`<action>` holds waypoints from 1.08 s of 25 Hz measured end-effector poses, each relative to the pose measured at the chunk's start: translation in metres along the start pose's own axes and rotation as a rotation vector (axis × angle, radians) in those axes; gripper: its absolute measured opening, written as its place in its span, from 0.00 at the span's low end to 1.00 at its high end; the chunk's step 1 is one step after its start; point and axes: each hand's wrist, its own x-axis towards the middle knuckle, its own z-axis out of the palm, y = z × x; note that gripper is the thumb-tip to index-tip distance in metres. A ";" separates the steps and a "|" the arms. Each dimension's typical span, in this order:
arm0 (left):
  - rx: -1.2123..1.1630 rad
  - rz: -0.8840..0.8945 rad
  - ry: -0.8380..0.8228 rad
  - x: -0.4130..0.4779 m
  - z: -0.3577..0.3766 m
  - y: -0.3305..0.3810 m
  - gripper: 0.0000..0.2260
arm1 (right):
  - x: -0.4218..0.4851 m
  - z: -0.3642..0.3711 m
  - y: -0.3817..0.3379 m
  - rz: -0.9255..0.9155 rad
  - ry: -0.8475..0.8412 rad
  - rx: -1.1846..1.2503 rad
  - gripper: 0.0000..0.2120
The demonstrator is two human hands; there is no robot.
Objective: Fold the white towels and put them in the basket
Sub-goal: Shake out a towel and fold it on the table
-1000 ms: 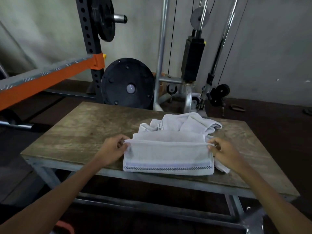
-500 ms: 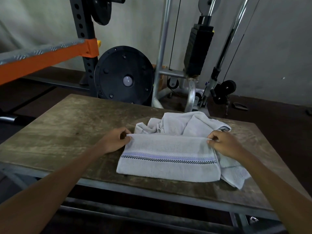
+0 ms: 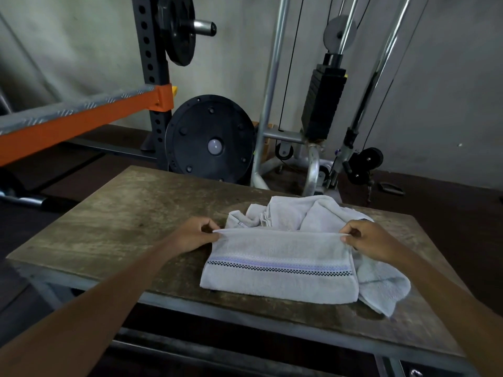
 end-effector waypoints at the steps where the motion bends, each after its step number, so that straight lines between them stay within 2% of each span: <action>1: -0.026 -0.003 0.037 -0.002 -0.003 0.004 0.03 | -0.002 -0.003 -0.005 -0.005 0.009 0.010 0.04; 5: -0.193 0.055 0.144 -0.023 -0.037 0.036 0.06 | -0.014 -0.033 -0.027 -0.006 0.034 0.134 0.04; 7: -0.185 0.139 0.146 -0.037 -0.063 0.055 0.07 | -0.020 -0.056 -0.044 -0.038 0.041 0.152 0.06; 10: 0.181 0.381 0.205 -0.063 -0.103 0.089 0.10 | -0.036 -0.101 -0.079 -0.134 0.085 0.078 0.06; 12: 0.465 0.505 0.261 -0.082 -0.128 0.114 0.10 | -0.053 -0.130 -0.100 -0.149 0.028 -0.026 0.04; 14: 0.669 0.545 0.191 -0.102 -0.149 0.135 0.10 | -0.068 -0.153 -0.120 -0.169 0.014 -0.085 0.07; 17: 0.822 0.532 0.141 -0.125 -0.175 0.159 0.06 | -0.085 -0.175 -0.144 -0.245 0.212 -0.024 0.05; 20: 0.830 0.481 0.222 -0.138 -0.194 0.178 0.06 | -0.096 -0.187 -0.166 -0.284 0.134 -0.093 0.06; 23: 0.729 0.435 0.282 -0.149 -0.207 0.185 0.05 | -0.098 -0.191 -0.173 -0.279 0.210 -0.082 0.10; 24: 0.683 0.436 0.278 -0.152 -0.209 0.184 0.06 | -0.098 -0.190 -0.174 -0.271 0.183 -0.086 0.10; 27: 0.536 0.401 0.189 -0.159 -0.208 0.167 0.03 | -0.097 -0.177 -0.171 -0.199 -0.060 -0.162 0.03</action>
